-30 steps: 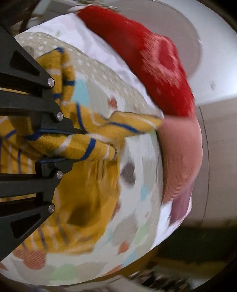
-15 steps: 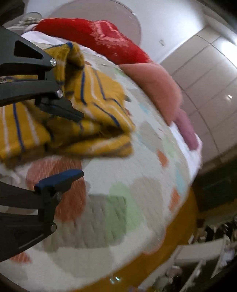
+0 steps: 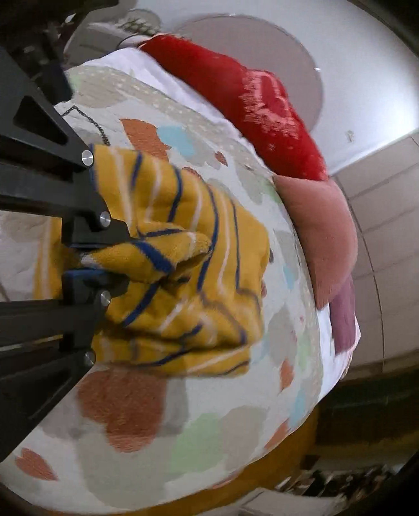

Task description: Fold small clothes

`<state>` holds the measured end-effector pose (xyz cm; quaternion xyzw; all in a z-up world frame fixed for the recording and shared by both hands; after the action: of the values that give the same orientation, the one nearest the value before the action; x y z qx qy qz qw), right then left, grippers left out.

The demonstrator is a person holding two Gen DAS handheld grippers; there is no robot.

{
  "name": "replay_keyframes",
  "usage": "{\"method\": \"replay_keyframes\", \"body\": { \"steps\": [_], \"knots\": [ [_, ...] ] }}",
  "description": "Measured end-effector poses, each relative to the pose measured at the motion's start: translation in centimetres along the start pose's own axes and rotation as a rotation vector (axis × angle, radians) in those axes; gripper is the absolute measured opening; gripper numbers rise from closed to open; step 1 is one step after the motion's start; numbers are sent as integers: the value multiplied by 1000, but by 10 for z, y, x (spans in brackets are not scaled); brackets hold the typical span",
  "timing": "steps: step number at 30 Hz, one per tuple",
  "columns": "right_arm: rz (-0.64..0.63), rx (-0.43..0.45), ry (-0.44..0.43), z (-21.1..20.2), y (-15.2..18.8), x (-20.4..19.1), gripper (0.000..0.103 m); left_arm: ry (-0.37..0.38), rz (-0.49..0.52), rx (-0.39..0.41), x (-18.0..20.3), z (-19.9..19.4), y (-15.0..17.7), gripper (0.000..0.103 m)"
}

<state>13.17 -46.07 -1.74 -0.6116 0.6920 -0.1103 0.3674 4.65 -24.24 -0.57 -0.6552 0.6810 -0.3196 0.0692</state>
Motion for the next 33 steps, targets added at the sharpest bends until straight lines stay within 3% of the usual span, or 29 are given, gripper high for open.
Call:
{"method": "replay_keyframes", "body": {
  "steps": [4, 8, 13, 14, 15, 17, 20, 22, 23, 24, 26, 28, 31, 33],
  "knots": [
    [158, 9, -11, -17, 34, 57, 8, -12, 34, 3, 5, 10, -19, 35],
    [256, -16, -54, -13, 56, 83, 9, -2, 104, -14, 32, 45, -43, 36],
    [303, -3, -88, -21, 59, 94, 10, -2, 117, -141, 51, 113, -43, 37],
    [293, -6, -62, -23, 60, 98, 20, -13, 126, -154, 51, 120, -40, 39],
    [286, -18, -30, -26, 63, 103, 38, -18, 141, -153, 52, 121, -39, 39],
    [293, -23, -45, -36, 64, 108, 41, -4, 158, -166, 53, 117, -40, 39],
    [307, 29, -136, -62, 51, 103, 42, 91, 118, -198, 47, 101, -52, 39],
    [281, 81, -170, -74, 34, 94, 61, 152, 92, -179, 40, 90, -61, 39],
    [269, 109, -172, -78, 24, 92, 81, 169, 82, -156, 36, 85, -68, 42],
    [262, 135, -171, -77, 14, 91, 93, 179, 76, -123, 33, 81, -78, 45],
    [250, 138, -156, -60, -8, 91, 95, 192, 70, -74, 29, 82, -97, 62],
    [239, 71, -135, -23, -26, 94, 95, 215, 67, -81, 29, 95, -110, 72],
    [252, 4, -75, 29, -44, 103, 95, 235, 40, -177, 28, 134, -118, 73],
    [257, -31, -75, 54, -49, 104, 94, 302, -2, -289, 36, 163, -110, 74]
  ]
}}
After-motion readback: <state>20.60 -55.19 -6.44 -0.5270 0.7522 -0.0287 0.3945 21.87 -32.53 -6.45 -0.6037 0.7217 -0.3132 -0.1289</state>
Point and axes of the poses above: each gripper's, at about its wrist camera, not at the fingertips, and z roughly the way its jaws point, x to its right, y to its underside, the point moved 6 cm from there along z, roughly the way its jaws point, and after that the axes turned 3 degrees about z, right-handed, at the moved point
